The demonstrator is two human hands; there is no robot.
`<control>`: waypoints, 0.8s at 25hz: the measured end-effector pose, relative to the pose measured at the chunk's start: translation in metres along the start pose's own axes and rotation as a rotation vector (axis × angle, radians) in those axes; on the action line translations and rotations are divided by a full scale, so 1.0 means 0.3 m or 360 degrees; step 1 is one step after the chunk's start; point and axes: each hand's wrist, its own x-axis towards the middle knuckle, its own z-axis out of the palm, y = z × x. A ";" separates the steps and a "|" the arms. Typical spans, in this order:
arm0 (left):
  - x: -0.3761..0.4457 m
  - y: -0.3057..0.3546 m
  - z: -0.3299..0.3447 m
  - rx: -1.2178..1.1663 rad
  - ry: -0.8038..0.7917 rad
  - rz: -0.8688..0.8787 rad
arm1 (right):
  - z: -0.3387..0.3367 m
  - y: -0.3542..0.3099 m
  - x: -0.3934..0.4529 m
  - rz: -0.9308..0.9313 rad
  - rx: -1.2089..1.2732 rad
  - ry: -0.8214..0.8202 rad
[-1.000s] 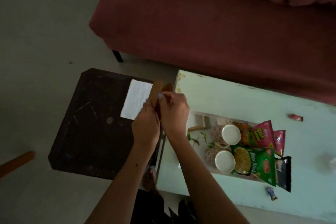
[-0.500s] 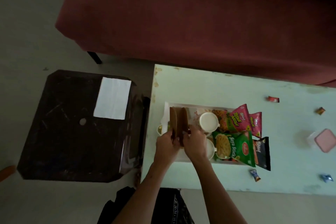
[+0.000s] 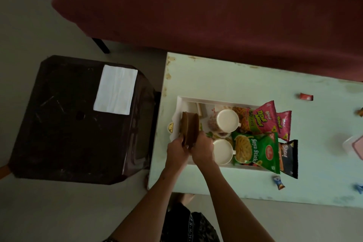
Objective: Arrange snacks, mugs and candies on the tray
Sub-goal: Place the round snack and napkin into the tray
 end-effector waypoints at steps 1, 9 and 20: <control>0.001 -0.002 0.001 -0.0005 0.0001 -0.0006 | 0.006 -0.001 0.001 0.0007 0.0001 0.0017; 0.032 -0.006 -0.024 0.0096 -0.0139 -0.0065 | 0.007 -0.022 -0.010 0.0090 -0.0074 0.0049; 0.168 0.044 -0.615 -0.0077 0.1018 -0.0043 | -0.034 -0.447 0.020 -0.0129 0.0480 0.0055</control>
